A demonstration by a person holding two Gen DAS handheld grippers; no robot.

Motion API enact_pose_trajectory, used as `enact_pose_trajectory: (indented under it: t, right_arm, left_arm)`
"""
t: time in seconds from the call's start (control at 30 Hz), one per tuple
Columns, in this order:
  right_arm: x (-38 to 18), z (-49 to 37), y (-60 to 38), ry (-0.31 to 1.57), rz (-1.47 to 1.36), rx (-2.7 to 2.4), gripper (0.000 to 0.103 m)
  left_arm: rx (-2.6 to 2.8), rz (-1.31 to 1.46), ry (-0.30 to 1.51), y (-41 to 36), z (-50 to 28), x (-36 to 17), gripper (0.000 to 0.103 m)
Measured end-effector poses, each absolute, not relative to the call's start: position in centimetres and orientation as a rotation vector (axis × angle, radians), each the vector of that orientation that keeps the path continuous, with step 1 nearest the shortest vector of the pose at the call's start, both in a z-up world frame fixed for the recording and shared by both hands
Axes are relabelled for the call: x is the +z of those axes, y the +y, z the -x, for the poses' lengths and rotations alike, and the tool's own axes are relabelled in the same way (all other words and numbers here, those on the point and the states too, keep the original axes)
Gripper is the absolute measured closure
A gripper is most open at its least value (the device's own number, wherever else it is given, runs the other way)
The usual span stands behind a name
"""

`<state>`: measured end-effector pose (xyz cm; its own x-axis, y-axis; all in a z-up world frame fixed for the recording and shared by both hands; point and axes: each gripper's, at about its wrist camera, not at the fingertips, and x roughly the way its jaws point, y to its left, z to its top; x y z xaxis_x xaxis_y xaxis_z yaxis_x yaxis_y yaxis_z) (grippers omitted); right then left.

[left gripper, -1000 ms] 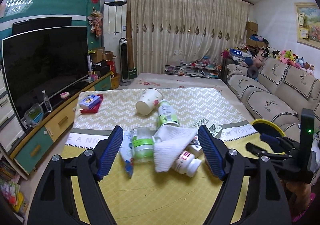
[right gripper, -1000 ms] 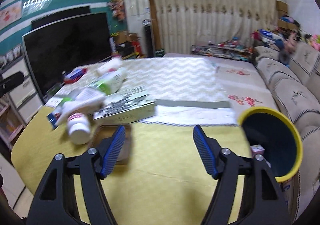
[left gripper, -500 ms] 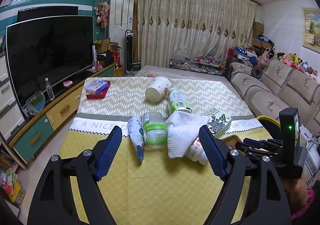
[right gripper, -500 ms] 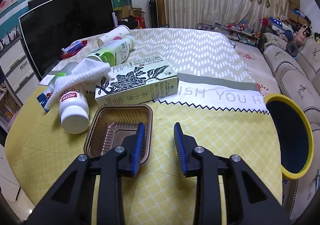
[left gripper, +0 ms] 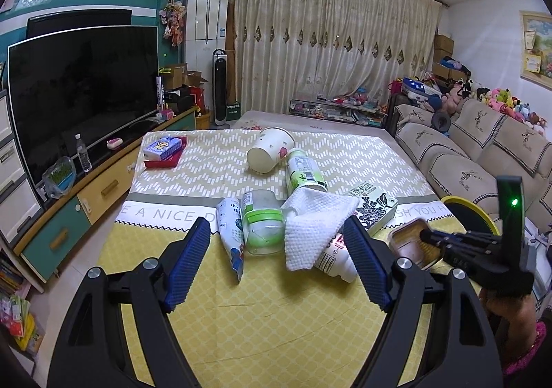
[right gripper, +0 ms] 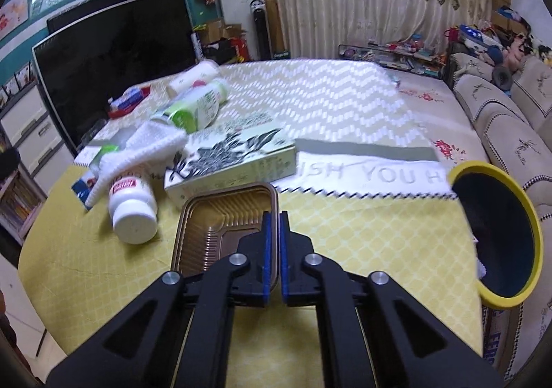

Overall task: Collect trash
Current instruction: 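Carry the brown tray over the bin and open the right tool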

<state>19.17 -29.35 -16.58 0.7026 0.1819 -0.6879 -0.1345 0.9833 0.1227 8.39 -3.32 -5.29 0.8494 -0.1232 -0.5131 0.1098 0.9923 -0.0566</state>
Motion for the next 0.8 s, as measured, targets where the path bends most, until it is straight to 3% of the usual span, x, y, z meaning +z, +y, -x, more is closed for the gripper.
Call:
enact_pose_trajectory:
  t: [0.4, 0.8]
  right_arm:
    - [-14.4, -18.7, -39.4, 0.682, -0.176, -0.064, 0.099]
    - [-17.1, -20.3, -49.9, 0.707, -0.234, -0.375, 0.099]
  left_arm:
    - [-0.134, 0.01, 0.556, -4.1, -8.9, -5.7, 0.024]
    - [-0.159, -0.011, 0.57, -5.3, -9.3, -6.0, 0.024]
